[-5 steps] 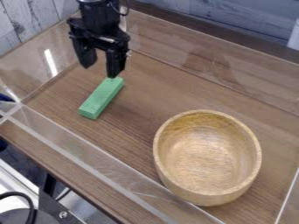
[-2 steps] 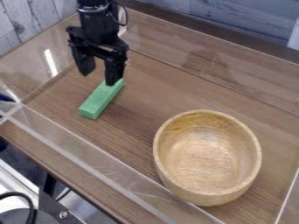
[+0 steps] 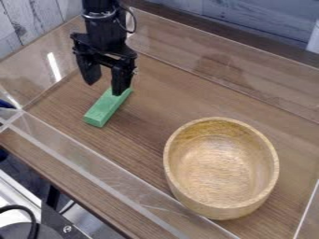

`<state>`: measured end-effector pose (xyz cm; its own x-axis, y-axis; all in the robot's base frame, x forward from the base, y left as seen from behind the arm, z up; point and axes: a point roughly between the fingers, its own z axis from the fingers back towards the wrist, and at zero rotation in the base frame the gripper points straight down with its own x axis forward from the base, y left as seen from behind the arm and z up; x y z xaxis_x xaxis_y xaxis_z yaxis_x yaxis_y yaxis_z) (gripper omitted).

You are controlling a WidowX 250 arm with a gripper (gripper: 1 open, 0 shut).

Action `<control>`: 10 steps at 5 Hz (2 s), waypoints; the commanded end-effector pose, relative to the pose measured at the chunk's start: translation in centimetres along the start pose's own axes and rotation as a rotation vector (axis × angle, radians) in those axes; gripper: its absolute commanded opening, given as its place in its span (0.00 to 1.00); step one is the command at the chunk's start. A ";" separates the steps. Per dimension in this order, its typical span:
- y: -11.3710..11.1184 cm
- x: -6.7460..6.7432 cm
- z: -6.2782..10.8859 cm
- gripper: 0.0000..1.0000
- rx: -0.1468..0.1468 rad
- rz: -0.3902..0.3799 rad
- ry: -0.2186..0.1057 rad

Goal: Put the green block in the brown bowl

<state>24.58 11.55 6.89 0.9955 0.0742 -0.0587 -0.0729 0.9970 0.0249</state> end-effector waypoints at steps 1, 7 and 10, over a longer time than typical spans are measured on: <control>0.5 0.5 0.6 1.00 0.017 0.011 -0.029; 1.4 1.1 -2.9 1.00 0.040 0.049 0.026; 1.1 2.1 -1.1 0.00 0.018 0.049 -0.011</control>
<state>25.32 12.42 3.57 0.9844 0.1233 -0.1257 -0.1215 0.9924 0.0218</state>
